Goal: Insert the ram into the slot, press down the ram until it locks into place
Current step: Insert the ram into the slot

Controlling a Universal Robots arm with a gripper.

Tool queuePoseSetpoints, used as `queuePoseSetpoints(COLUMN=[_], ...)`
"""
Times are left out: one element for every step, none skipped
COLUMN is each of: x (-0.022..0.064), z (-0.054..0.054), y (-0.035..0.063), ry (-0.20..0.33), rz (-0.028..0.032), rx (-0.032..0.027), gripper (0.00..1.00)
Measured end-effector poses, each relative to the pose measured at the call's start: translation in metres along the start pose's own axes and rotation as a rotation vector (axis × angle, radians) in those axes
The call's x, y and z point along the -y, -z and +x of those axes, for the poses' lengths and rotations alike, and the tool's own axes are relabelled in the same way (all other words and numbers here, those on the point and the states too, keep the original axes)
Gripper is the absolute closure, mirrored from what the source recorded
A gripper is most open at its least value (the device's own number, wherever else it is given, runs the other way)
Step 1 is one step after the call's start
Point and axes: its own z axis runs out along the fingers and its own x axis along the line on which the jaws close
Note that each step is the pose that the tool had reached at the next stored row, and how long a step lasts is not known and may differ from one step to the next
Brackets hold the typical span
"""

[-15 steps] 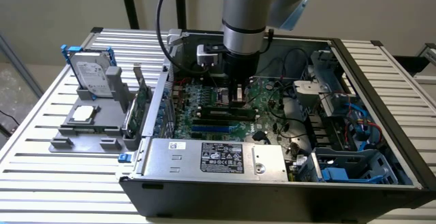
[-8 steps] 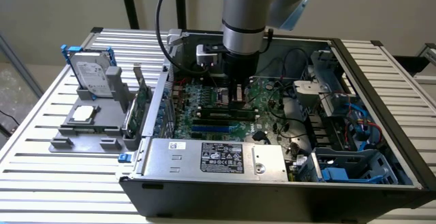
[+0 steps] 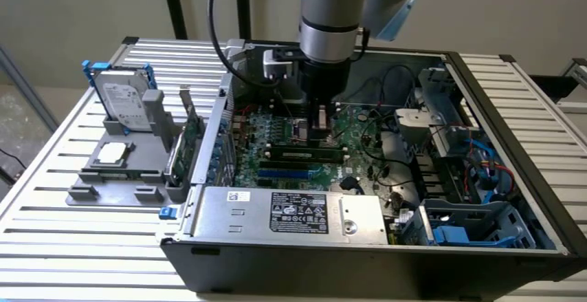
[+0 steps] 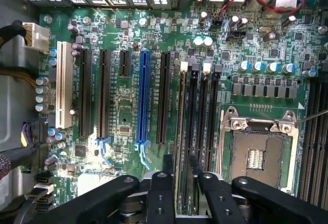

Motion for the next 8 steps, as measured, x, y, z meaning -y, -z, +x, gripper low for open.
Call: queuePoseSetpoints(x=[-0.0006, -0.0007, -0.0008, -0.0008, -0.0008, -0.0008, -0.0008, -0.0008], z=[0.0, 0.0, 0.0, 0.0, 0.0001, 0.0001, 0.0, 0.0001], y=[0.0002, 0.0002, 0.0003, 0.0003, 0.0003, 0.0003, 0.0003, 0.0003], ry=[0.0, 0.0, 0.001, 0.0, 0.0, 0.0, 0.0, 0.0], rz=[-0.0019, -0.0034, -0.0052, -0.0053, -0.0054, -0.0054, -0.0054, -0.0054], rx=[0.0003, 0.0007, 0.0005, 0.0006, 0.0005, 0.0005, 0.0005, 0.0006], gripper=[0.87, 0.87, 0.89, 0.89, 0.89, 0.89, 0.89, 0.89])
